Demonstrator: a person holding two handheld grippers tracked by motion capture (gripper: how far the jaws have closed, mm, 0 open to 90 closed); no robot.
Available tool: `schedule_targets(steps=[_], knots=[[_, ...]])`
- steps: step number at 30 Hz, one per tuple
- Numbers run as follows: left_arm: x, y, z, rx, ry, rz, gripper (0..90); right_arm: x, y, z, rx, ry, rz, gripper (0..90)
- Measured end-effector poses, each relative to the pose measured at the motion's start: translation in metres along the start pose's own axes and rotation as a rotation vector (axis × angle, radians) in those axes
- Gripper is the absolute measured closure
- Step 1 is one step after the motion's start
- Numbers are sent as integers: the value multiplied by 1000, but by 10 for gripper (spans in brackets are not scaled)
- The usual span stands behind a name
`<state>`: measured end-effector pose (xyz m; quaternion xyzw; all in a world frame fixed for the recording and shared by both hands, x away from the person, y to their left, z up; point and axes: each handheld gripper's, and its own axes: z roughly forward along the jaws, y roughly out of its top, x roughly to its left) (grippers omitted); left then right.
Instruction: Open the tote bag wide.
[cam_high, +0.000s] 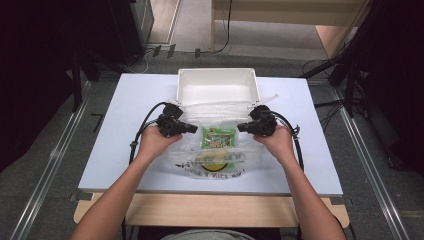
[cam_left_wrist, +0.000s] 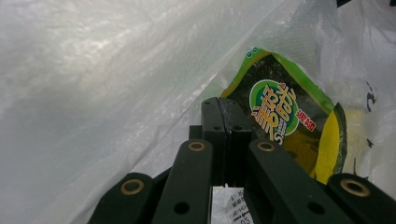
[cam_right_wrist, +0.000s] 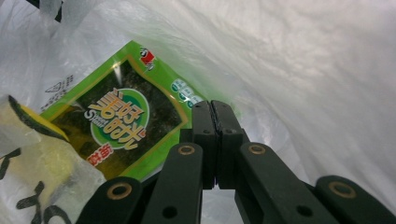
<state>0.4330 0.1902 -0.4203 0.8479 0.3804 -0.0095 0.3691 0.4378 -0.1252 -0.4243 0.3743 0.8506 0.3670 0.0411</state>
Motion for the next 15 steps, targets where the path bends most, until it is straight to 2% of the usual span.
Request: schedule_targets(steps=[4,8,12,15], knots=[[3,-4,6,3,12,-2,900,-5,-5,6,-1,-4,21,900],[8,-9,11,6,27,-15,900,-11,-10,13,7,-37,37,900],[13,-13,15,13,45,-23,900,-17,-16,18,12,-44,75,900],[16,-16,17,-1,56,-42,890,-20,-21,22,33,-51,93,894]])
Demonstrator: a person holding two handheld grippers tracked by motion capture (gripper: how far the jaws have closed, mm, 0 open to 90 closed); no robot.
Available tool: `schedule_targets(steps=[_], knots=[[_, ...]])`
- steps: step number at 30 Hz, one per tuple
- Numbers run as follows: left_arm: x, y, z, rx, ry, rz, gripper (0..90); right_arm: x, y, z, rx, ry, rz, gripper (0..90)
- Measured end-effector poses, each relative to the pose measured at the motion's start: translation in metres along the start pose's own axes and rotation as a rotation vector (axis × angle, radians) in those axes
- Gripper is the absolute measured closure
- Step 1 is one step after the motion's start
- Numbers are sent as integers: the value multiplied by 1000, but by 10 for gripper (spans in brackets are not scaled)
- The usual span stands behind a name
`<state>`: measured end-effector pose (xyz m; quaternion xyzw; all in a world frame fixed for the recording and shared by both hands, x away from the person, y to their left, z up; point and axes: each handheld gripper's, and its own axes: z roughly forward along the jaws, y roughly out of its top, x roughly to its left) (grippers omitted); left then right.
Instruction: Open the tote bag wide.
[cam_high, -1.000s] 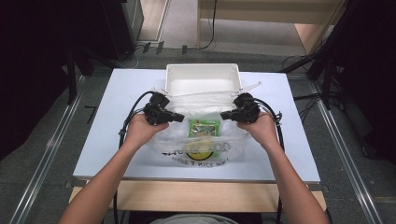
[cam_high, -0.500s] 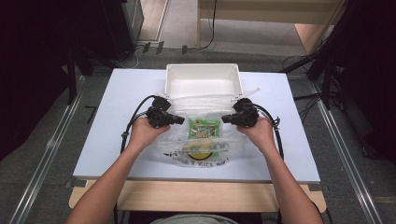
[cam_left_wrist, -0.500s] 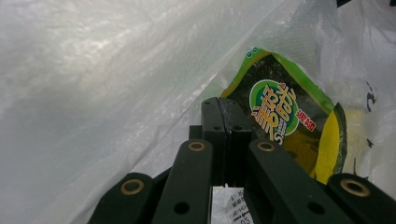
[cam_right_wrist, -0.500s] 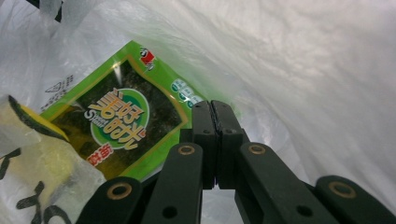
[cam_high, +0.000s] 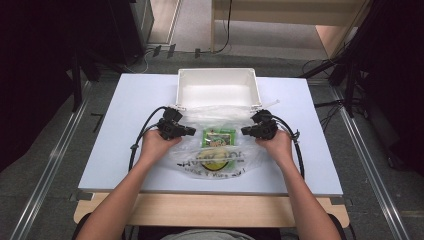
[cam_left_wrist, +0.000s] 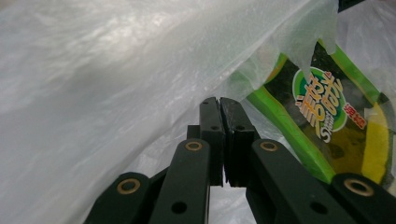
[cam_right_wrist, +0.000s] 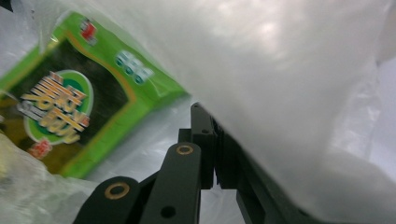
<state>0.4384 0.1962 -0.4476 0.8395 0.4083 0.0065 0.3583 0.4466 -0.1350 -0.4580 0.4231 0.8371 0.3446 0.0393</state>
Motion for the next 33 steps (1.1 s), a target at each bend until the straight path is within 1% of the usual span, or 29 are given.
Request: schedule_targets(steps=[1,4,5,7,9,12,13,14,15,16,17,18,20,22,23,25,26,27,28,29,30,31,33], knots=[[1,-1,1,2,7,-3,890,-1,-2,2,0,-7,-3,894],[6,-6,6,11,17,-34,891,-3,-6,5,8,-27,6,895],[6,-6,6,11,17,-34,891,-5,-8,6,3,-27,6,895],[8,-9,7,9,23,-49,891,-7,-10,5,-15,-25,13,896],[9,-10,6,7,28,-47,892,-6,-11,4,-16,-39,18,896],[12,-11,4,4,45,-56,900,-8,-15,2,-27,-49,26,896],[14,-12,2,1,55,-72,900,-8,-16,1,-26,-57,32,897],[16,-13,0,6,62,-73,900,-10,-18,-2,-31,-72,28,897],[17,-14,-2,2,73,-82,900,-11,-20,-3,-30,-79,38,900],[19,-15,-5,1,96,-95,900,-13,-21,-5,-24,-85,43,900],[21,-17,-8,1,119,-98,900,-14,-22,-7,-17,-96,55,900],[23,-18,-12,2,133,-108,900,-16,-24,-10,-16,-109,60,900],[30,-23,-19,-1,147,-132,900,-19,-29,-15,-13,-135,65,900],[36,-26,-24,-1,151,-164,900,-23,-34,-21,-12,-140,88,900],[38,-27,-26,3,151,-172,900,-25,-37,-23,-14,-141,100,900],[37,-27,-28,20,179,-161,900,-28,-41,-27,-15,-147,114,900],[37,-27,-29,21,186,-160,900,-28,-44,-30,-11,-174,118,900],[37,-27,-29,24,191,-165,900,-29,-45,-32,-9,-185,116,900],[38,-28,-30,22,191,-173,900,-30,-47,-34,-6,-196,127,900],[40,-29,-31,17,178,-195,900,-32,-49,-37,-4,-202,135,900],[43,-30,-32,13,167,-207,900,-34,-52,-39,-7,-197,151,900],[45,-31,-32,2,150,-228,900,-36,-54,-41,-8,-196,163,900],[50,-33,-34,-8,125,-255,900,-39,-58,-46,0,-216,174,900]])
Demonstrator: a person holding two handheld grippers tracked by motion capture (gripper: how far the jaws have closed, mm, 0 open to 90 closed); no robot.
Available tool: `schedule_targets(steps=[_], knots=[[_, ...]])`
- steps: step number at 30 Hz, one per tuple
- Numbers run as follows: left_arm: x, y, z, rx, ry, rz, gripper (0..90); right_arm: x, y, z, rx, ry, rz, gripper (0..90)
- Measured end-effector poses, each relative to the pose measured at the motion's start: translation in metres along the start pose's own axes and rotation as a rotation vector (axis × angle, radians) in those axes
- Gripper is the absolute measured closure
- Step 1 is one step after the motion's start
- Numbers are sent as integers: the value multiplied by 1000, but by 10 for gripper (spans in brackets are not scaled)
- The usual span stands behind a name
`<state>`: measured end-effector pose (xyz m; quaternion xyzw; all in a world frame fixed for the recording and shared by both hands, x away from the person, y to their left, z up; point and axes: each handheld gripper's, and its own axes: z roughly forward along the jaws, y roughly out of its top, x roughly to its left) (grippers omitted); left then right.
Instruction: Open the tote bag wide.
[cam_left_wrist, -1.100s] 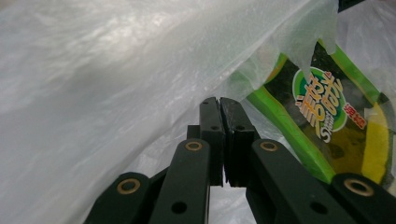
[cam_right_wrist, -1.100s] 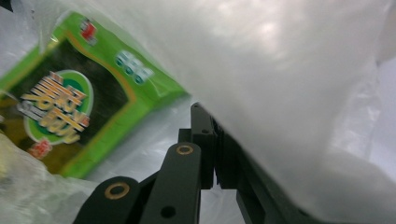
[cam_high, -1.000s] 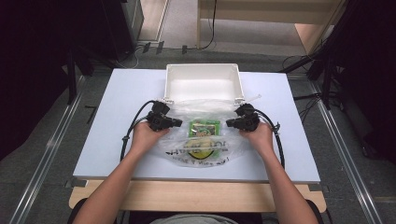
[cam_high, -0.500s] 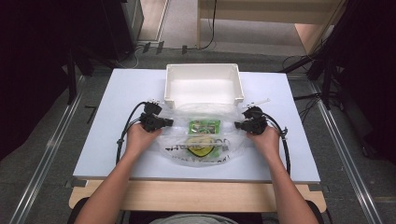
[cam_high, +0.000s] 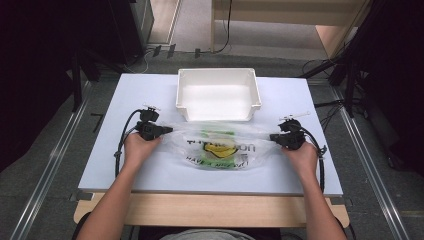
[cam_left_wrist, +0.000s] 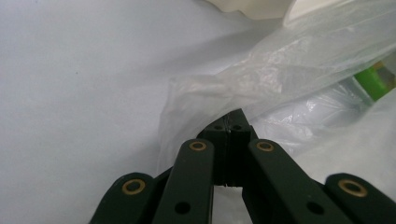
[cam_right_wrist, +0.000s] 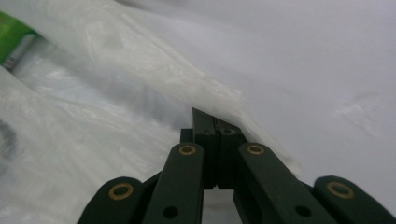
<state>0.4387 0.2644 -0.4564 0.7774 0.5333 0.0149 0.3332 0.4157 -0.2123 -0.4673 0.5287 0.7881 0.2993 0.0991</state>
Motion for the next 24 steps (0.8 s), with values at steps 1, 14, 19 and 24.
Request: schedule_targets(steps=[1,14,19,24], knots=[[1,0,0,-4,-4,-6,900,-2,-2,-2,-2,-21,-8,900],[-7,-1,-3,-11,115,58,900,-12,-10,-9,-24,-41,17,900],[-5,3,-4,6,31,31,900,-3,-3,-6,8,-39,-41,900],[-14,4,-9,1,6,83,900,2,0,-4,14,4,-67,900]])
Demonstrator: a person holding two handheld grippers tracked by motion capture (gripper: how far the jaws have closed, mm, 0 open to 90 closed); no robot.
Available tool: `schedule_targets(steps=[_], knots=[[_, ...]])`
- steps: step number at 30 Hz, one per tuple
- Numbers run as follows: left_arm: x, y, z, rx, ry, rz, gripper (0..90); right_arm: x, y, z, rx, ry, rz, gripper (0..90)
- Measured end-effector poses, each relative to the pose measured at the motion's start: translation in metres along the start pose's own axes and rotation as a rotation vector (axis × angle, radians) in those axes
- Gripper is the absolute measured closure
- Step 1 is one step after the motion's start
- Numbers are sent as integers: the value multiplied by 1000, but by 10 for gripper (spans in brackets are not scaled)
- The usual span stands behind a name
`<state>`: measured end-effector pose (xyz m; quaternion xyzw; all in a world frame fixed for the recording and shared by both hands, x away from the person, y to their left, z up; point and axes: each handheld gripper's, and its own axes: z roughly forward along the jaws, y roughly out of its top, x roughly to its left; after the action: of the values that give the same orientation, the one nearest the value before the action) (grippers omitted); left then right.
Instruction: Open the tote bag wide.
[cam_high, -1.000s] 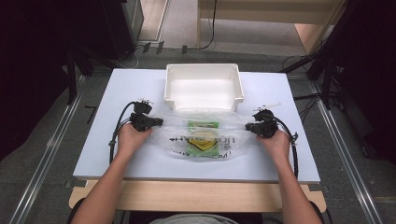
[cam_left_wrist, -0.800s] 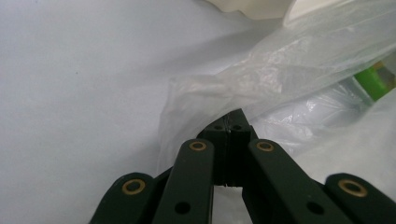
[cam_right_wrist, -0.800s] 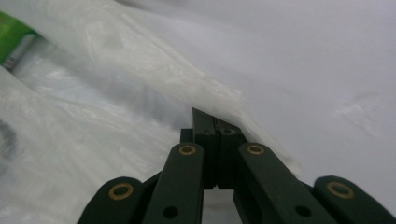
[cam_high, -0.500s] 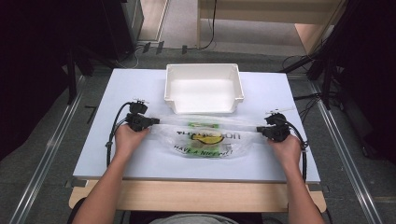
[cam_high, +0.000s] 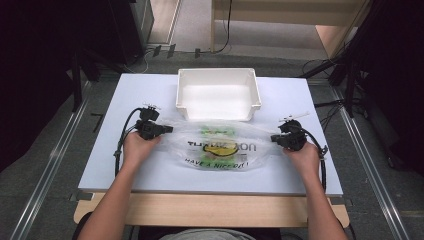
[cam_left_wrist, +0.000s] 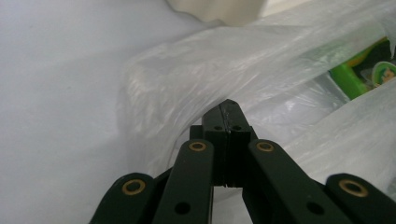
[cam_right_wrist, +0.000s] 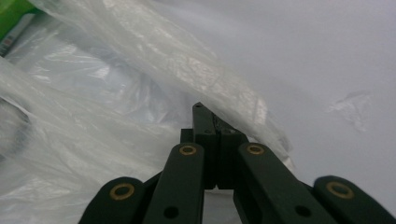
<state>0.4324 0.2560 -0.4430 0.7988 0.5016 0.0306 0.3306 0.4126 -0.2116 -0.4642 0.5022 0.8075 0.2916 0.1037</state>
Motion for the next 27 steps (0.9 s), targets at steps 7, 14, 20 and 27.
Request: schedule_targets(steps=[7,14,20,27], knots=[[-8,1,-8,-5,-40,24,900,6,4,-11,-39,36,-9,900],[-15,7,-17,-30,-83,47,900,14,12,-24,-87,93,-17,900],[-27,17,-20,-36,-102,75,900,29,25,-30,-120,137,-37,900],[-41,26,-11,-18,-139,87,900,50,50,-22,-109,175,-90,900]])
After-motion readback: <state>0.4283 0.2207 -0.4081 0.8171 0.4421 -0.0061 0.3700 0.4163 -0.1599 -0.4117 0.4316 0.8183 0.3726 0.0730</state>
